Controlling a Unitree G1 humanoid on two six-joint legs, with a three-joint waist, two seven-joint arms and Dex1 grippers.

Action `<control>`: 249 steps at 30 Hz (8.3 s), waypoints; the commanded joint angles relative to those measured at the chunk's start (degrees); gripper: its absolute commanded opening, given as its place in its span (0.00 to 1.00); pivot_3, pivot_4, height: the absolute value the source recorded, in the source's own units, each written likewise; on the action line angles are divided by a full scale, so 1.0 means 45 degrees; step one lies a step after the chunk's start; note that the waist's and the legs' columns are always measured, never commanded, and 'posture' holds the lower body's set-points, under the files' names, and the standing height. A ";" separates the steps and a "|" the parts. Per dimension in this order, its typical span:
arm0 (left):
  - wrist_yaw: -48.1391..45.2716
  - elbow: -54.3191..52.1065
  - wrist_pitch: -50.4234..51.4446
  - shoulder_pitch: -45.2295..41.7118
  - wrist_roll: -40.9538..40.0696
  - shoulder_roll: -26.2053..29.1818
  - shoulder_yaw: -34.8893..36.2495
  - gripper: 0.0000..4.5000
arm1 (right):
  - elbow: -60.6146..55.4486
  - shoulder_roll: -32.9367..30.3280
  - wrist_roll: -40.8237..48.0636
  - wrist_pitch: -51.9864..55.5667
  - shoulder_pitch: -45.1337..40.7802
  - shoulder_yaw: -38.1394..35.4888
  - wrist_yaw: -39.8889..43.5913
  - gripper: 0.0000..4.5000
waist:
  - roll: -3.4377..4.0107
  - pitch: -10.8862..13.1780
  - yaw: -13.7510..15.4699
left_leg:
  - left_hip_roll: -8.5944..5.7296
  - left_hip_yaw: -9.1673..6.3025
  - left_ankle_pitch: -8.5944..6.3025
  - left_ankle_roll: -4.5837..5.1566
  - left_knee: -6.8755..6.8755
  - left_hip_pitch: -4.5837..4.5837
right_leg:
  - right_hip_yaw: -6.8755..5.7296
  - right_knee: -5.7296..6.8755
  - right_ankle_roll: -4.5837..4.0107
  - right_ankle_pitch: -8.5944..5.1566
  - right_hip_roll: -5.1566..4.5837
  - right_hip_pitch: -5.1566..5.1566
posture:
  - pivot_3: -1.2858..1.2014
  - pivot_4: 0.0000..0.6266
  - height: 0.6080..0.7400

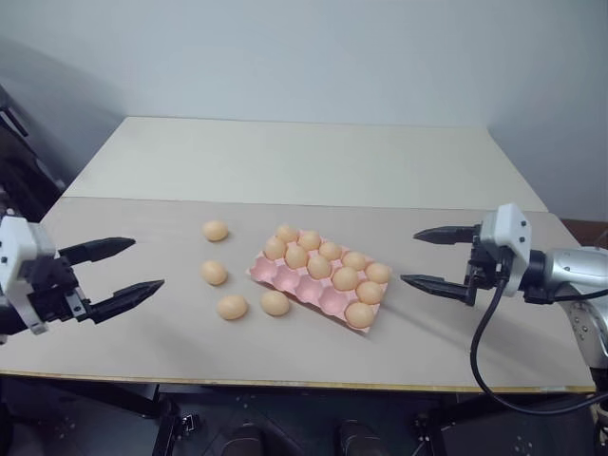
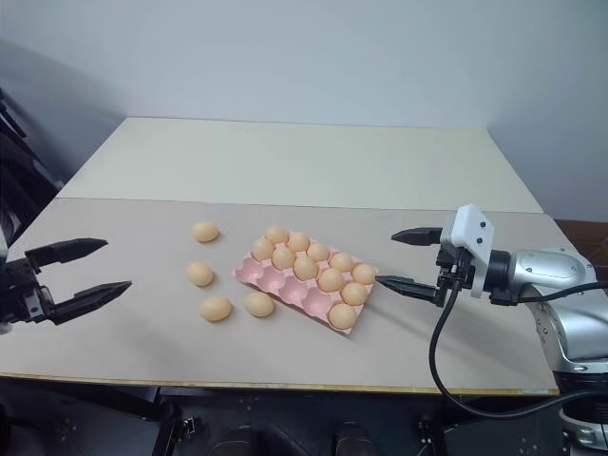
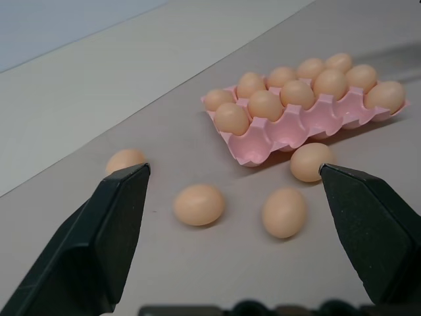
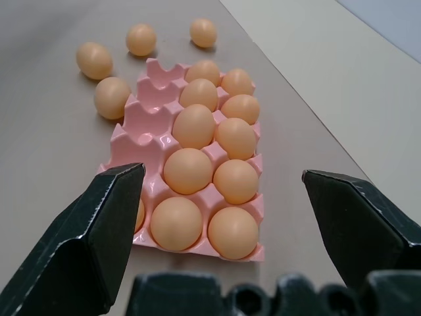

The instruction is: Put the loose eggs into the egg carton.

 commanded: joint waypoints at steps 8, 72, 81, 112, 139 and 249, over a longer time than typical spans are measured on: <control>0.0058 -0.0169 -0.0222 -0.0055 0.0000 0.0109 0.0214 1.00 | -0.0440 -0.0161 0.0202 -0.0167 -0.0047 -0.0467 0.0045 1.00 | 0.0000 0.0000 0.0004 | -0.0001 0.0001 0.0000 0.0000 0.0000 -0.0001 | 0.0002 -0.0001 0.0000 0.0000 -0.0001 0.0000 | 0.52 0.24 1.00; -0.4446 0.7139 -0.7902 -1.0337 0.8757 -0.3562 -1.3186 0.73 | -0.2776 -0.0557 0.0775 0.0452 0.1127 -0.1020 -0.0496 1.00 | 0.0000 -0.0002 0.0061 | -0.0033 -0.0004 0.0001 0.0005 0.0025 -0.0024 | 0.0031 0.0008 0.0018 0.0008 0.0002 -0.0004 | 0.52 0.24 1.00; -0.4841 0.7215 -0.8102 -1.0349 0.8824 -0.3545 -1.3227 0.46 | -0.2842 -0.0578 0.0783 0.0515 0.1059 -0.1126 -0.0629 1.00 | 0.0000 -0.0002 0.0053 | -0.0033 -0.0005 0.0001 0.0005 0.0028 -0.0023 | 0.0032 0.0010 0.0018 0.0008 0.0002 -0.0004 | 0.52 0.24 1.00; -0.3620 0.7503 -0.6361 -1.2123 0.7531 -0.6931 -1.3171 0.34 | -0.3089 -0.0597 0.0750 0.0501 0.1263 -0.1442 -0.1272 1.00 | 0.0001 -0.0002 0.0036 | -0.0041 -0.0028 -0.0022 0.0046 0.0167 -0.0087 | 0.0024 0.0027 0.0044 0.0009 0.0000 -0.0001 | 0.52 0.24 1.00; -0.3495 0.6443 -0.5120 -1.1787 0.5796 -0.5260 -1.0864 0.99 | -0.2592 -0.0674 0.0765 0.0284 0.0986 -0.1213 -0.0839 1.00 | 0.0004 -0.0003 -0.0011 | -0.0048 -0.0030 -0.0024 0.0049 0.0176 -0.0092 | 0.0025 0.0030 0.0060 0.0010 -0.0006 -0.0003 | 0.52 0.24 1.00; -0.2800 0.4382 -0.1660 -0.7842 0.3604 -0.0475 -0.5737 0.99 | -0.2024 -0.0680 0.1335 0.0404 0.0576 -0.0962 -0.0027 1.00 | 0.0022 0.0003 -0.0167 | -0.0042 -0.0016 -0.0030 0.0051 0.0185 -0.0093 | 0.0027 0.0052 0.0077 0.0004 -0.0023 -0.0015 | 0.52 0.24 1.00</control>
